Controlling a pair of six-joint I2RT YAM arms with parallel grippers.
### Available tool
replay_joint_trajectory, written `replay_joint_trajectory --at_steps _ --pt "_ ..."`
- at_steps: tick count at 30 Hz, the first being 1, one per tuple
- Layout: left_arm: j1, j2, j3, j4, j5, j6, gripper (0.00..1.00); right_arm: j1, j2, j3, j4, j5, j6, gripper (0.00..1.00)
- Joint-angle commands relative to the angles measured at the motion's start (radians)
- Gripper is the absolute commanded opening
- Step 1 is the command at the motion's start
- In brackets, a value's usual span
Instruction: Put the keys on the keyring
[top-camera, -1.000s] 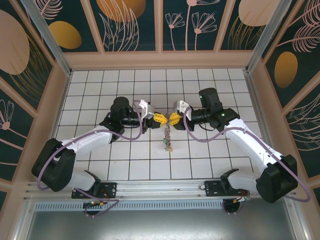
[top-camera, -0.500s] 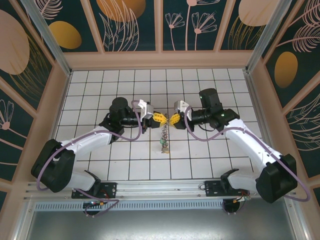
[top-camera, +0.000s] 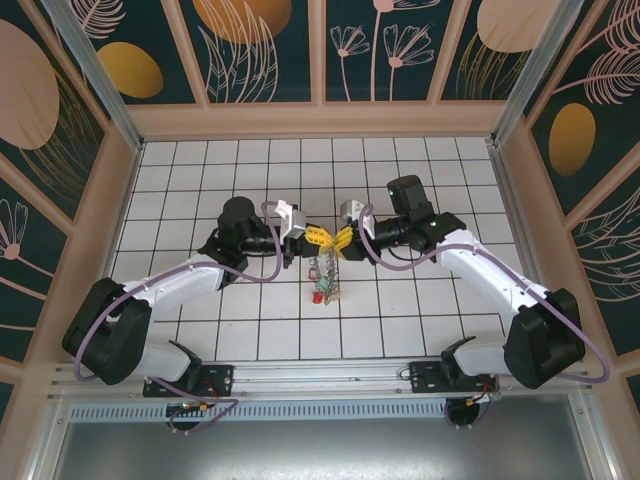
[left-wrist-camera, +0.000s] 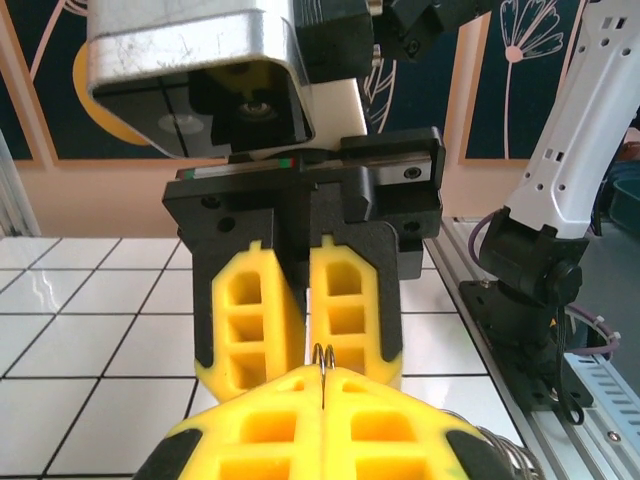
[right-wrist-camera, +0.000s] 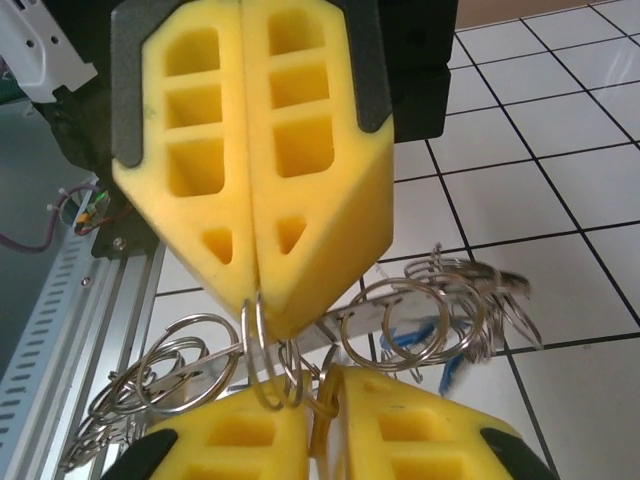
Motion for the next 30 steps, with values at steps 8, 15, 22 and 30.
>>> replay_joint_trajectory --at_steps 8,15,22,30 --pt "-0.007 -0.024 0.006 0.018 0.027 0.045 0.00 -0.004 -0.075 0.030 -0.103 0.096 -0.101 0.26" --pt "-0.007 -0.021 0.013 0.005 0.039 0.051 0.00 -0.004 -0.083 0.046 -0.085 0.064 -0.109 0.27" --pt "-0.007 -0.017 0.018 0.001 0.045 0.051 0.00 0.000 -0.048 0.060 -0.084 0.046 -0.120 0.26" --pt "-0.006 -0.013 0.016 0.002 0.040 0.051 0.00 0.002 -0.047 0.060 -0.078 0.034 -0.121 0.07"
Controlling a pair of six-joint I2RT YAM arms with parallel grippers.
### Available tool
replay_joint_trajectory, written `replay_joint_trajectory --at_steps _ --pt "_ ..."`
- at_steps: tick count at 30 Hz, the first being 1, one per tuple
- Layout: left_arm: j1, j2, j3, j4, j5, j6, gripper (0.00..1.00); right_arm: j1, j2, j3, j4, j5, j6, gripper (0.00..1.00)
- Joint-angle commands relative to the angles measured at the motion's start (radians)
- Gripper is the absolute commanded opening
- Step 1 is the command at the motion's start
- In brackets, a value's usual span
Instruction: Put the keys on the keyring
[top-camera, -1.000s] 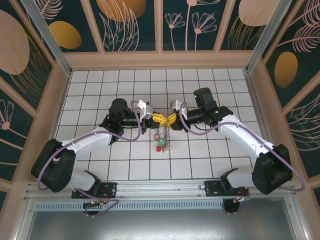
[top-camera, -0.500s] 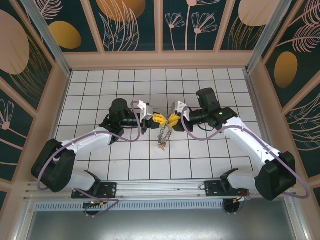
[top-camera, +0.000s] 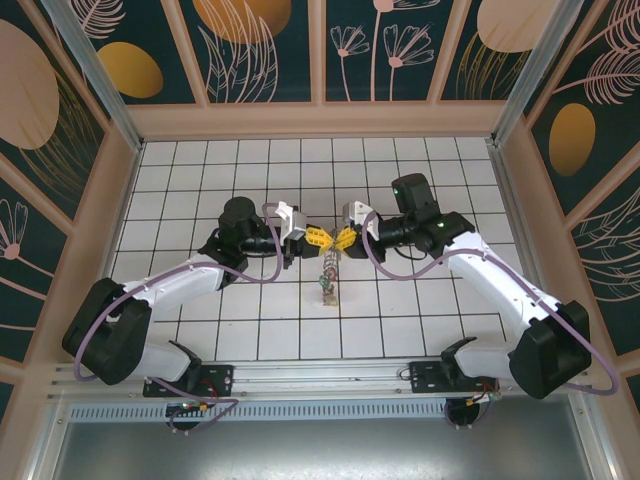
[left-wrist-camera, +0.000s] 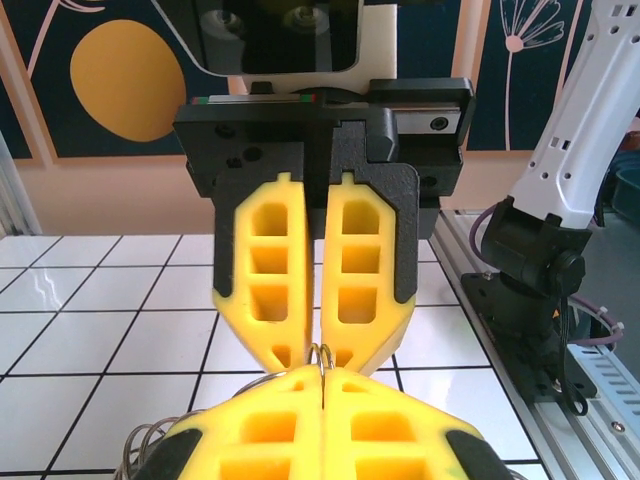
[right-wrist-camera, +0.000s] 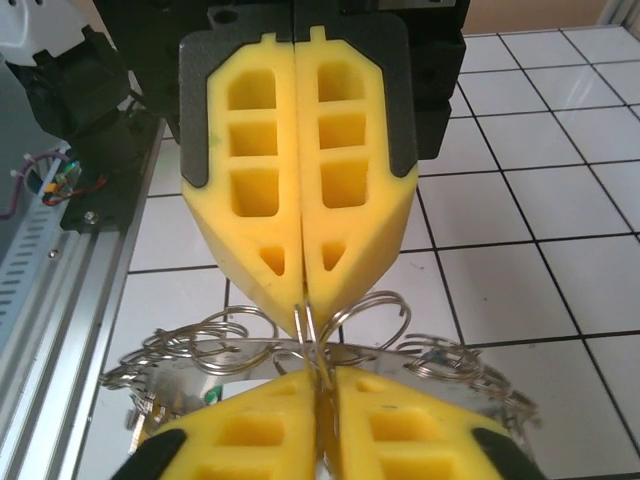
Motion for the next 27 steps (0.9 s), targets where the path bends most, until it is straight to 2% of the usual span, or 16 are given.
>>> replay_joint_trajectory --at_steps 1,3,10,12,14,17,20,23,27 --pt "-0.006 -0.010 0.015 0.033 0.039 0.020 0.00 0.003 0.010 0.026 0.002 -0.026 -0.017 0.05" --pt "-0.005 -0.011 0.015 0.029 0.035 0.020 0.00 0.003 0.007 0.024 0.001 -0.020 -0.020 0.00" --pt "-0.005 -0.024 0.018 -0.103 -0.007 0.110 0.00 0.003 -0.018 0.022 -0.006 0.010 -0.020 0.00" --pt "-0.005 -0.028 0.022 -0.147 -0.027 0.133 0.08 0.004 -0.021 0.025 -0.016 0.022 -0.021 0.00" --pt "-0.006 -0.031 0.051 -0.229 -0.024 0.177 0.22 0.008 -0.018 0.031 -0.028 0.044 -0.022 0.00" --pt "-0.006 -0.027 0.110 -0.389 -0.029 0.260 0.32 0.024 -0.002 0.047 -0.057 0.104 -0.026 0.00" --pt "-0.006 -0.010 0.169 -0.533 -0.058 0.338 0.33 0.053 0.021 0.065 -0.083 0.167 -0.031 0.00" --pt "-0.005 0.001 0.195 -0.593 -0.075 0.365 0.34 0.081 0.034 0.074 -0.080 0.221 -0.022 0.00" --pt "-0.006 0.009 0.212 -0.652 -0.095 0.399 0.30 0.093 0.037 0.077 -0.066 0.222 -0.015 0.00"
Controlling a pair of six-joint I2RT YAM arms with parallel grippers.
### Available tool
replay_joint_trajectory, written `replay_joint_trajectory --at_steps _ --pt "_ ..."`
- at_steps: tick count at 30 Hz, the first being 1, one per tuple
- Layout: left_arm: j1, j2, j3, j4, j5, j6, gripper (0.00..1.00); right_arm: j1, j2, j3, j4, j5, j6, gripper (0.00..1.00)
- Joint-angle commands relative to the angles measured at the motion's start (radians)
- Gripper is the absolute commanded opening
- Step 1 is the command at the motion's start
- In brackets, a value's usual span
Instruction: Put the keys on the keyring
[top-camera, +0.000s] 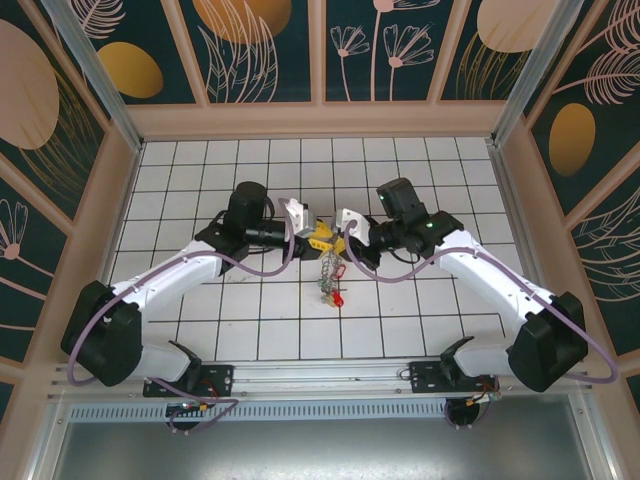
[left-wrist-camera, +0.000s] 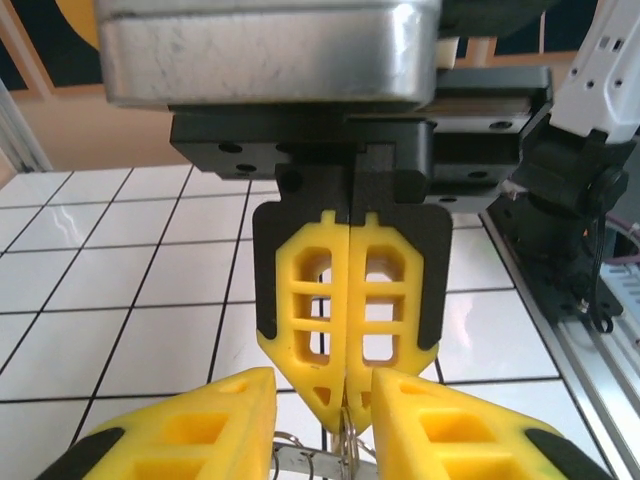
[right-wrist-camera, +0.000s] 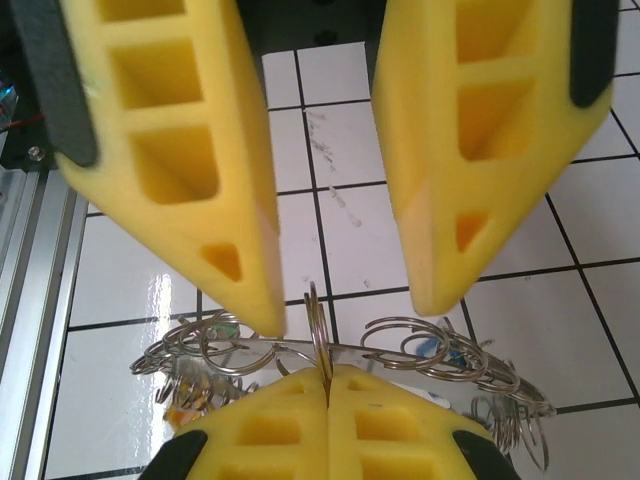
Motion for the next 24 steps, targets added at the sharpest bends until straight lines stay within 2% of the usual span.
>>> replay_joint_trajectory --at_steps 1,6,13,16,20,24 --pt "-0.005 0.016 0.025 -0.128 -0.016 0.080 0.29 0.008 -0.004 0.045 0.016 0.009 -0.001 0.00" --pt "-0.004 0.017 0.020 -0.167 -0.011 0.107 0.31 0.004 -0.005 0.040 0.019 0.009 -0.002 0.00" --pt "-0.004 0.037 0.026 -0.153 -0.005 0.085 0.27 0.007 -0.002 0.039 0.032 -0.007 -0.001 0.00" --pt "-0.004 0.044 0.026 -0.133 0.010 0.067 0.21 0.010 0.000 0.039 0.037 -0.013 0.001 0.00" --pt "-0.005 0.047 0.021 -0.109 0.017 0.051 0.03 0.012 -0.001 0.036 0.049 -0.028 0.008 0.00" --pt "-0.004 0.040 0.015 -0.105 0.004 0.060 0.00 0.012 -0.006 0.027 0.053 -0.033 0.008 0.00"
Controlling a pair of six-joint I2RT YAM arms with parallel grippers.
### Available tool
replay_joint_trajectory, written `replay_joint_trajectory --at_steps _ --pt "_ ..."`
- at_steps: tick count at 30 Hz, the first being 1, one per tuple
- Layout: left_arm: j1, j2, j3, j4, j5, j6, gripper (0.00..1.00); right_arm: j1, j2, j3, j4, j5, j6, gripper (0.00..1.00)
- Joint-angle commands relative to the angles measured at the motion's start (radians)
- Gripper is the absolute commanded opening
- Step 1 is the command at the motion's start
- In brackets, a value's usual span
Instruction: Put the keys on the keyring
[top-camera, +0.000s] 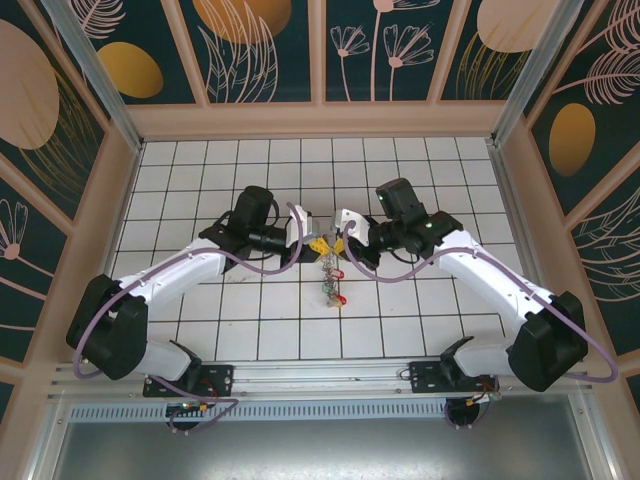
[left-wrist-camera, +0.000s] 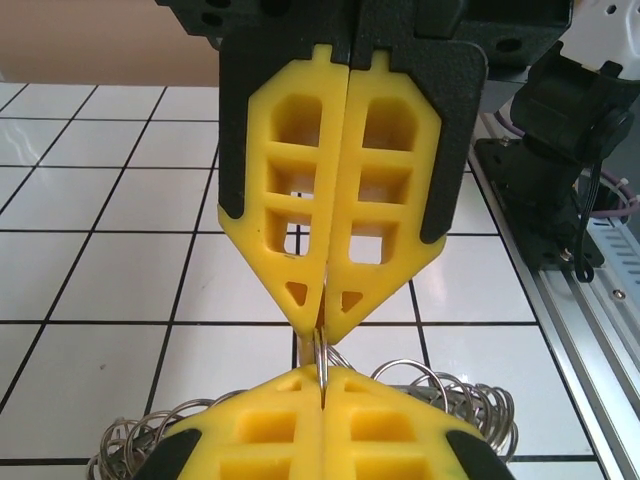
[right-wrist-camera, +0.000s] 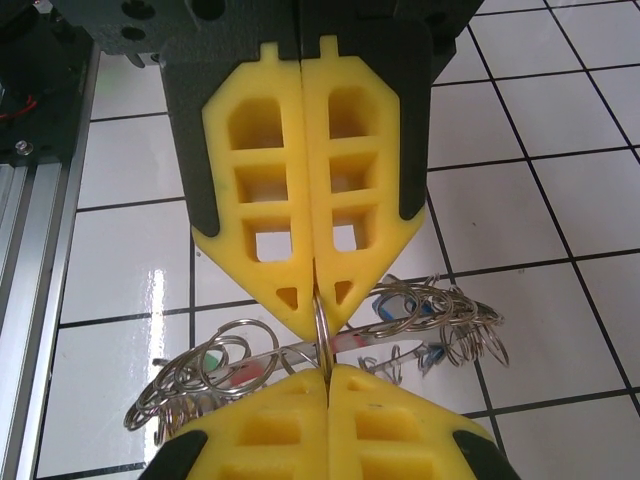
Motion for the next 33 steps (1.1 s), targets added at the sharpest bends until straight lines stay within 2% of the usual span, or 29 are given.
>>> replay_joint_trajectory --at_steps 1,5,6,8,11,22,24,26,33 --pt "-0.004 -0.006 0.004 0.034 0.024 0.021 0.00 0.006 -0.008 0.023 0.047 -0.049 0.002 0.00" --pt "-0.005 -0.068 -0.065 0.156 0.026 0.000 0.00 -0.008 -0.018 0.009 0.031 -0.056 -0.009 0.00" --pt "-0.005 -0.077 -0.074 0.181 0.033 -0.012 0.00 -0.017 -0.023 0.007 0.025 -0.070 -0.014 0.02" --pt "-0.004 -0.090 -0.092 0.231 0.044 -0.039 0.00 -0.035 -0.032 -0.001 0.016 -0.098 -0.017 0.12" --pt "-0.005 -0.097 -0.107 0.269 0.045 -0.055 0.00 -0.048 -0.042 -0.002 0.007 -0.106 -0.017 0.16" --pt "-0.005 -0.097 -0.130 0.386 0.063 -0.121 0.00 -0.051 -0.012 0.009 -0.020 -0.179 -0.022 0.19" --pt "-0.005 -0.094 -0.129 0.401 0.073 -0.129 0.00 -0.051 0.000 0.008 -0.011 -0.186 -0.013 0.16" --pt "-0.005 -0.088 -0.125 0.404 0.090 -0.134 0.00 -0.051 0.021 0.017 -0.013 -0.171 -0.003 0.00" --pt "-0.005 -0.086 -0.130 0.458 0.092 -0.165 0.00 -0.050 0.056 0.021 -0.002 -0.188 0.019 0.00"
